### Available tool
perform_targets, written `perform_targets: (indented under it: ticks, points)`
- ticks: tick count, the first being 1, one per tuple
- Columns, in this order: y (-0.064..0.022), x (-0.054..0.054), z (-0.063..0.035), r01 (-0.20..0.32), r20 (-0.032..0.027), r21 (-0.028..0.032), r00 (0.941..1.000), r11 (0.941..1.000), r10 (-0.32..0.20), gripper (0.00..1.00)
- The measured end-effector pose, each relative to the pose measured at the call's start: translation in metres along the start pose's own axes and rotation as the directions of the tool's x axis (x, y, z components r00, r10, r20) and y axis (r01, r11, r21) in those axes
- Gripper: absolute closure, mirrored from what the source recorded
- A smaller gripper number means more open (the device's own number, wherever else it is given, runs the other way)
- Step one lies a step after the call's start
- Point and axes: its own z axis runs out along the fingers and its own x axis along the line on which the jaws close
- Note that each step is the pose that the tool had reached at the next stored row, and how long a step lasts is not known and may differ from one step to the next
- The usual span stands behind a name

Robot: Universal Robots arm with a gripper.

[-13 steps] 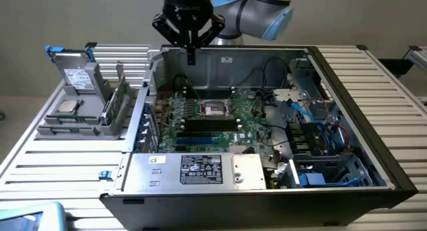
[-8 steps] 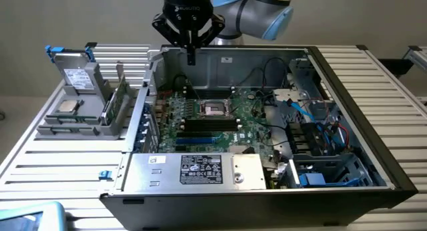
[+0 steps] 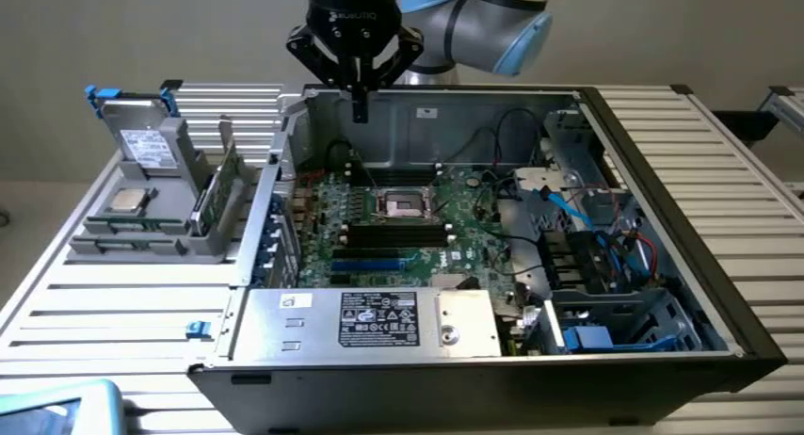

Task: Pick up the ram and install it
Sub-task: 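Reach for the ram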

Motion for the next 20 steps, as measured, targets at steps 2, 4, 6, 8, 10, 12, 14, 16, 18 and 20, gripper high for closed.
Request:
perform_targets:
  ticks: [2, 4, 6, 8, 10, 12, 14, 16, 18, 20]
  points:
    - [0.0000, 0.000, 0.0000, 0.000, -0.0001, 0.0001, 1.0000, 1.0000, 0.000, 0.89]
    - [-0.0003, 0.004, -0.0002, 0.000, -0.0002, 0.0002, 1.0000, 1.0000, 0.000, 0.89]
    - [-0.0007, 0.011, -0.0003, 0.000, -0.0001, 0.0000, 1.0000, 1.0000, 0.000, 0.89]
    - [-0.0012, 0.020, -0.0004, 0.000, 0.0001, -0.0001, 1.0000, 1.0000, 0.000, 0.89]
    - [-0.0017, 0.029, -0.0006, 0.000, 0.0001, 0.0000, 1.0000, 1.0000, 0.000, 0.89]
    - [-0.0021, 0.038, -0.0008, 0.000, 0.0001, 0.0000, 1.0000, 1.0000, 0.000, 0.89]
    - [-0.0024, 0.047, -0.0011, 0.000, 0.0001, 0.0001, 1.0000, 1.0000, 0.000, 0.89]
    - [-0.0024, 0.056, -0.0012, 0.000, 0.0002, 0.0000, 1.0000, 1.0000, 0.000, 0.89]
    - [-0.0023, 0.065, -0.0013, 0.000, 0.0002, 0.0000, 1.0000, 1.0000, 0.000, 0.89]
    - [-0.0020, 0.074, -0.0015, 0.000, 0.0002, 0.0000, 1.0000, 1.0000, 0.000, 0.89]
